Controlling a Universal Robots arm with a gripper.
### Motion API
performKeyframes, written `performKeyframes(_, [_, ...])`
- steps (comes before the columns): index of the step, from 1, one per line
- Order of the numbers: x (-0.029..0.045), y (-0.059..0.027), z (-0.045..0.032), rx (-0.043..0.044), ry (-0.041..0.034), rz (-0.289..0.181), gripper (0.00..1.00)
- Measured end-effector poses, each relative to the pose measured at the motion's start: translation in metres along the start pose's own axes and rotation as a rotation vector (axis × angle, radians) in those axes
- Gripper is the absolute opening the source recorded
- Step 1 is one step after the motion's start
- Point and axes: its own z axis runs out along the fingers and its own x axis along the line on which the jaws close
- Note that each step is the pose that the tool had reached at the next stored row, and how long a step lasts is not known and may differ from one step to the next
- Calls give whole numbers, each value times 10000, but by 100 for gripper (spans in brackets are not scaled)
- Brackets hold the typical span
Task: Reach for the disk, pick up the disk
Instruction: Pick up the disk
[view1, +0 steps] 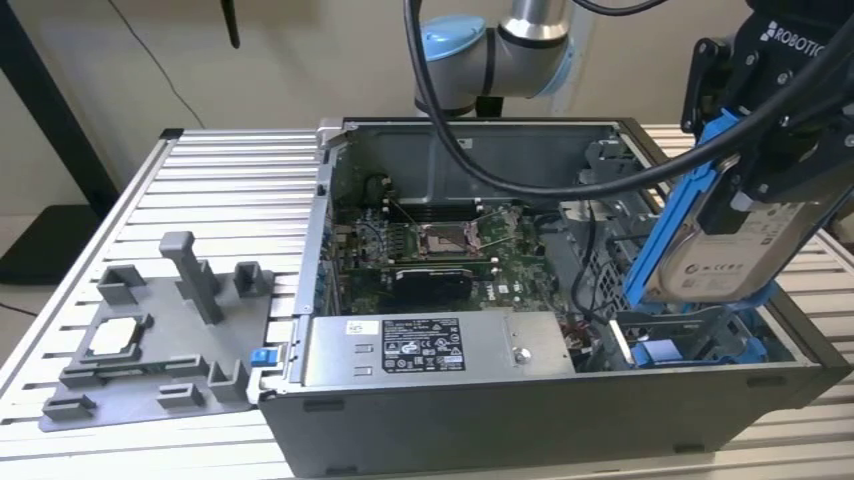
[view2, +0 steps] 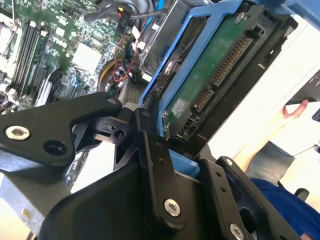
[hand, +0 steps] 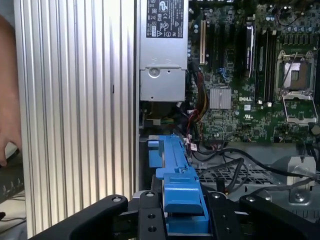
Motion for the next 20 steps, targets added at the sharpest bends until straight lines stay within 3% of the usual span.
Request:
performKeyframes(5, [5, -17, 56, -3, -205, 0, 0])
performKeyframes(8, [7, -45, 87, -5, -287, 1, 0])
performKeyframes(13, [9, -105, 125, -6, -344, 1, 0])
performKeyframes(20, [9, -110, 131, -6, -347, 1, 0])
